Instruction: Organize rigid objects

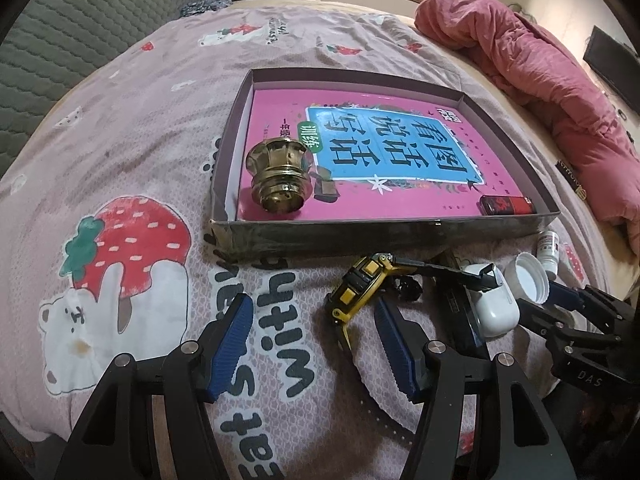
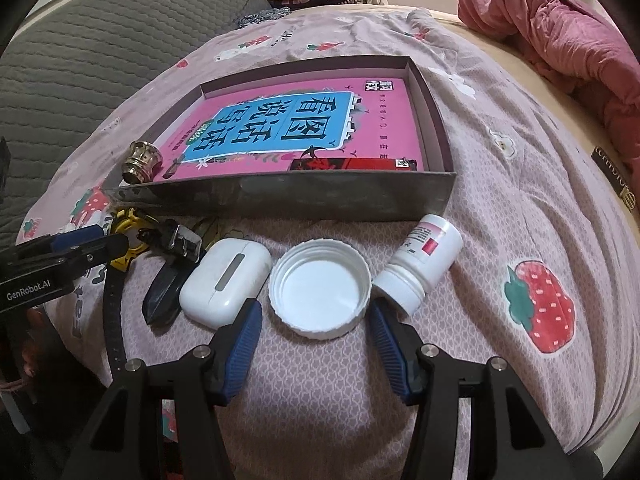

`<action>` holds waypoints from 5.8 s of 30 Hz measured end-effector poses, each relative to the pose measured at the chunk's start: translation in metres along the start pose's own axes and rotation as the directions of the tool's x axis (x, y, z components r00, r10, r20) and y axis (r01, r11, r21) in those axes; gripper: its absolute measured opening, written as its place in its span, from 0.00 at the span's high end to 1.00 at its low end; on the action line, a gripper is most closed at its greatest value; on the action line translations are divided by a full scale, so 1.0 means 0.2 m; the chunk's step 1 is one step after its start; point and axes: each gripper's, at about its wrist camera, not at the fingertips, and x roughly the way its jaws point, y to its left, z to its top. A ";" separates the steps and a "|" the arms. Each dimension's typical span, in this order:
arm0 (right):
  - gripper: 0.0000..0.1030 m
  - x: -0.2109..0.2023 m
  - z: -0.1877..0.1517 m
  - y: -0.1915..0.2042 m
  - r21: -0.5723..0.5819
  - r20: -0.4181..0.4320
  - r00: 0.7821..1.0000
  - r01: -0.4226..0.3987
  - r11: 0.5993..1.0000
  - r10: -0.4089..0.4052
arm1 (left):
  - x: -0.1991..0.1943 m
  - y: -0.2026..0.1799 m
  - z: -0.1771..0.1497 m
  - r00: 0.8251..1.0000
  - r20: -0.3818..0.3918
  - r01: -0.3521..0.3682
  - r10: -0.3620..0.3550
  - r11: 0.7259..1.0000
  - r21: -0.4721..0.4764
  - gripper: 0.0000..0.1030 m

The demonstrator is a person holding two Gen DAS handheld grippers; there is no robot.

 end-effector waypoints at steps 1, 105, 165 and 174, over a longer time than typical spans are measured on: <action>0.46 0.00 0.00 0.00 0.000 0.001 1.000 0.000 1.000 0.000 | 0.01 0.00 0.00 1.000 -0.001 0.002 -0.002 1.000 0.003 0.37; 0.52 -0.23 0.03 0.11 -0.145 0.194 0.979 -0.040 0.989 0.068 | -0.22 -0.06 -0.02 0.991 0.101 0.085 -0.087 0.996 0.019 0.80; 0.52 -0.48 0.17 0.18 -0.157 0.383 0.922 0.011 0.988 0.051 | -0.37 -0.03 0.14 0.971 0.222 0.111 -0.087 0.989 -0.095 0.80; 0.52 -0.54 0.23 0.16 -0.142 0.418 0.907 0.024 0.990 0.038 | -0.42 -0.03 0.21 0.965 0.249 0.114 -0.085 0.988 -0.106 0.80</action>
